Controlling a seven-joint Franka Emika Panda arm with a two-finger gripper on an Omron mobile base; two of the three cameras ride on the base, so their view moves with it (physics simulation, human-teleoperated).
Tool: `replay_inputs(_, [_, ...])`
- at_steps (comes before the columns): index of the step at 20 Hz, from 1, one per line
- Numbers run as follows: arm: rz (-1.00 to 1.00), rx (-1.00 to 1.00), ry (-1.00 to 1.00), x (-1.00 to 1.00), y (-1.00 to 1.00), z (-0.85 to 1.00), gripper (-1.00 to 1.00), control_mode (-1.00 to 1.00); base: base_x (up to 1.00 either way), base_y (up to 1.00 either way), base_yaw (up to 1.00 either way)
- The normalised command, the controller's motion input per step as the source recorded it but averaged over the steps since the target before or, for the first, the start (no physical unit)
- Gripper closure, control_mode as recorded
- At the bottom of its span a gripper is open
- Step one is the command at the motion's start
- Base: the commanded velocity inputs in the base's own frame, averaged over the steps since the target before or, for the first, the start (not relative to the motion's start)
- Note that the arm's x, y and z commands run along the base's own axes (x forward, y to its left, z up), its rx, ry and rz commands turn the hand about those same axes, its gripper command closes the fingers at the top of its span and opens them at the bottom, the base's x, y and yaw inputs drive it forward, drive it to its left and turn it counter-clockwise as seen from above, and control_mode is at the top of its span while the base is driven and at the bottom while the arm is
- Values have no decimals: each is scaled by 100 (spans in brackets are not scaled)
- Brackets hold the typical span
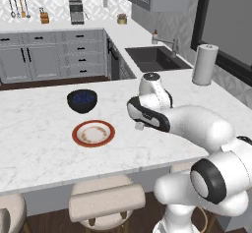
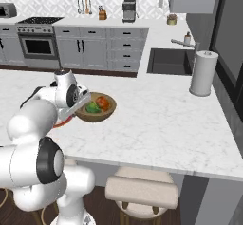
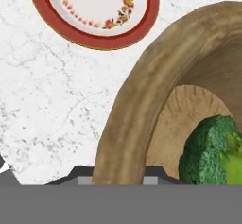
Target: Pick the chicken drumstick and broccoli from their plates and place them in the bowl. Then put the bowl in the fridge.
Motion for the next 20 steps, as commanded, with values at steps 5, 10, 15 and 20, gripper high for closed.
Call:
replay_inputs(5, [59,0,18,-48,0,100,100,-100,0,0,0])
replay_inputs(10, [61,-4,6,-60,-5,83,100,-100,0,0,0])
replay_inputs(15, [35,-12,-34,-83,-40,24,100,-100,0,0,0])
replay_inputs(20, [8,-8,-38,-89,-12,27,100,-100,0,0,0])
